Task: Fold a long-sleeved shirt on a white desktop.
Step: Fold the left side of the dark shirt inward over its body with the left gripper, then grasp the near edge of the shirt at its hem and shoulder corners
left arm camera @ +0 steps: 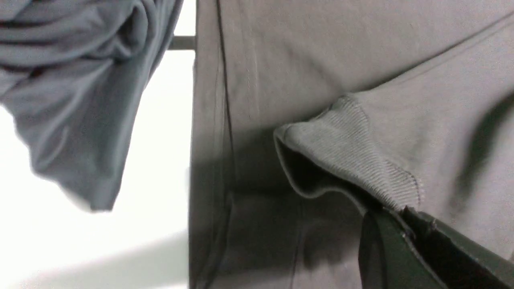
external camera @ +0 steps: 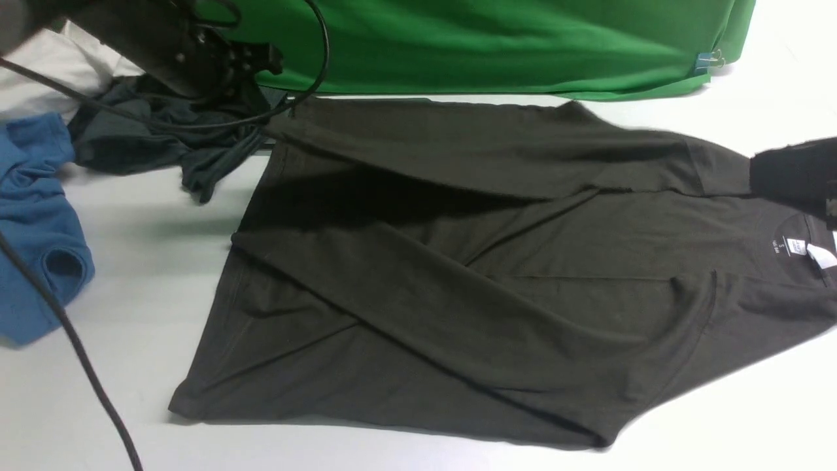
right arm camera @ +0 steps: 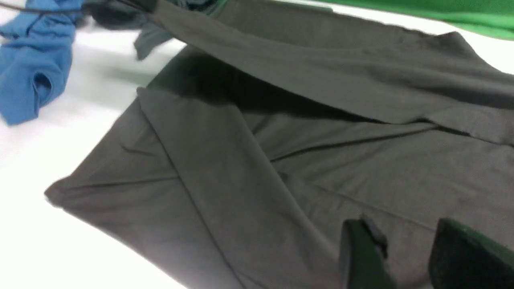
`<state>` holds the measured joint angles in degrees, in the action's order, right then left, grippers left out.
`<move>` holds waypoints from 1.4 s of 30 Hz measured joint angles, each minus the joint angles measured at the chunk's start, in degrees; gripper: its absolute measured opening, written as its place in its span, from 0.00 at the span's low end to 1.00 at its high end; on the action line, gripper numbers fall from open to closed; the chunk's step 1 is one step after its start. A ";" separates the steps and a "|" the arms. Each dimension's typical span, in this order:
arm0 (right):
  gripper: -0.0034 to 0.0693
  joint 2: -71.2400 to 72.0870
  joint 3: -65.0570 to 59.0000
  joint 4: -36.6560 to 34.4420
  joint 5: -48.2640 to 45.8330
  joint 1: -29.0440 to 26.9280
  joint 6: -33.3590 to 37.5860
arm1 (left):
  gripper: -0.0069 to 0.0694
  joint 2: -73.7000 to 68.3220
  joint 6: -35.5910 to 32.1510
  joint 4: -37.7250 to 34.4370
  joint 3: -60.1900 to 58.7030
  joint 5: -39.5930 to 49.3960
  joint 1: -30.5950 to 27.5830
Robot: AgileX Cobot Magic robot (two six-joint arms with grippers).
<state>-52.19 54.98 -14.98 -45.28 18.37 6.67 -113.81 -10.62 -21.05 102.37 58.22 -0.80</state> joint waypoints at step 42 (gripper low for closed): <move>0.44 -1.29 -0.17 1.53 -3.96 6.91 12.12 | 0.81 27.76 14.75 6.67 -63.61 -19.38 0.19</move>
<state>-53.48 54.82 -13.45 -49.25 25.28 18.79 -86.05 4.13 -14.38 38.76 38.84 -0.61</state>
